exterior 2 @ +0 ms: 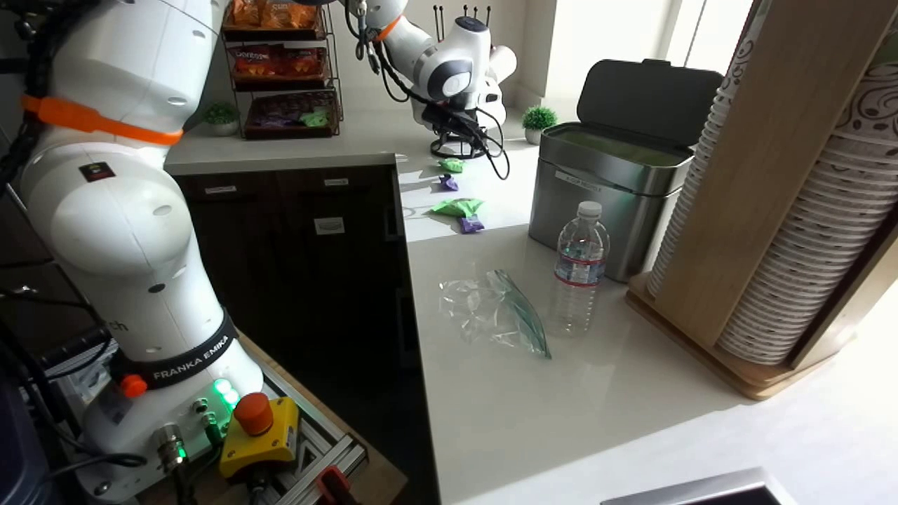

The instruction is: Pick up the green sachet on the left and place it next to the green sachet on the right then move both sachets backwards, move the purple sachet on the left to the right.

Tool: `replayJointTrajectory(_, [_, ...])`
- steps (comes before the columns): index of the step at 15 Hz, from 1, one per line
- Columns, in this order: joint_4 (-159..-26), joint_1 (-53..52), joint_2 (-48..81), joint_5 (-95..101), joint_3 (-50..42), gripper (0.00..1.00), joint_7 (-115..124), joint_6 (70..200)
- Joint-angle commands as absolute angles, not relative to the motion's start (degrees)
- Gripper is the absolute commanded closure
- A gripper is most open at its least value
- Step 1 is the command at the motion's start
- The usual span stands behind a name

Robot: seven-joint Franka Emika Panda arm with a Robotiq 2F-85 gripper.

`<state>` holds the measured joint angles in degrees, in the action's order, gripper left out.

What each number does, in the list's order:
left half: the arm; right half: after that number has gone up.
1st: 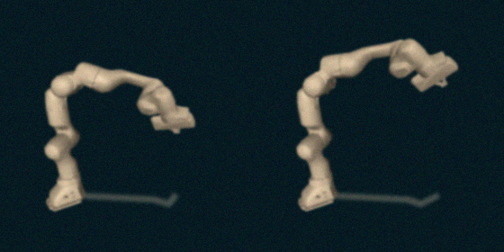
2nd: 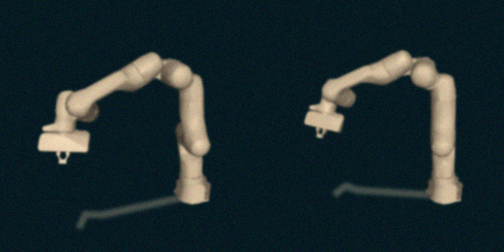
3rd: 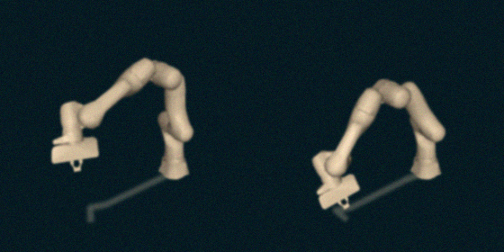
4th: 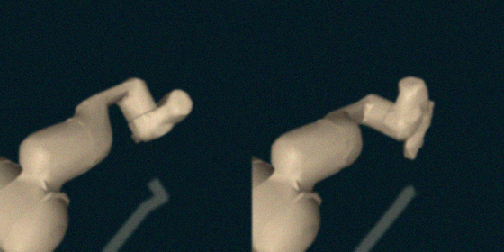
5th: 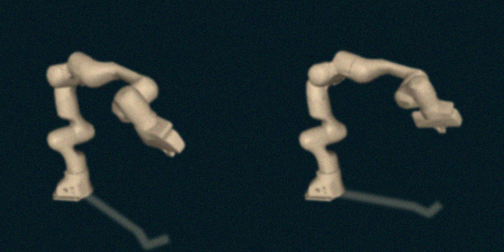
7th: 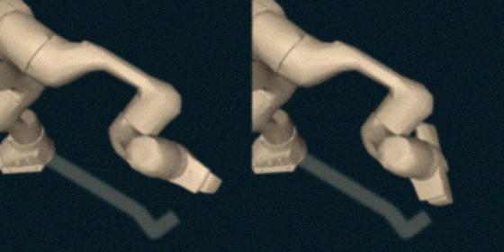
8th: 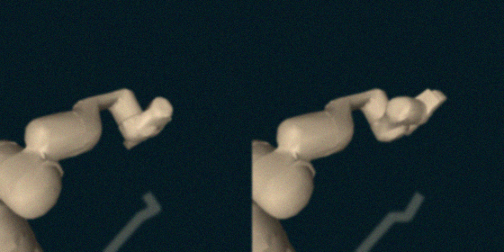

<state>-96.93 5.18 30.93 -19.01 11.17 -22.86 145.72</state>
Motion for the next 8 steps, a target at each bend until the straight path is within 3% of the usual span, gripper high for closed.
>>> replayJointTrajectory(1, [-99.1, 5.0, 30.2, -16.4, 11.7, 0.00, -25.7, 147.1])
replayJointTrajectory(8, [-99.9, 2.2, 31.3, -7.8, 9.7, 0.00, -23.9, 151.3])
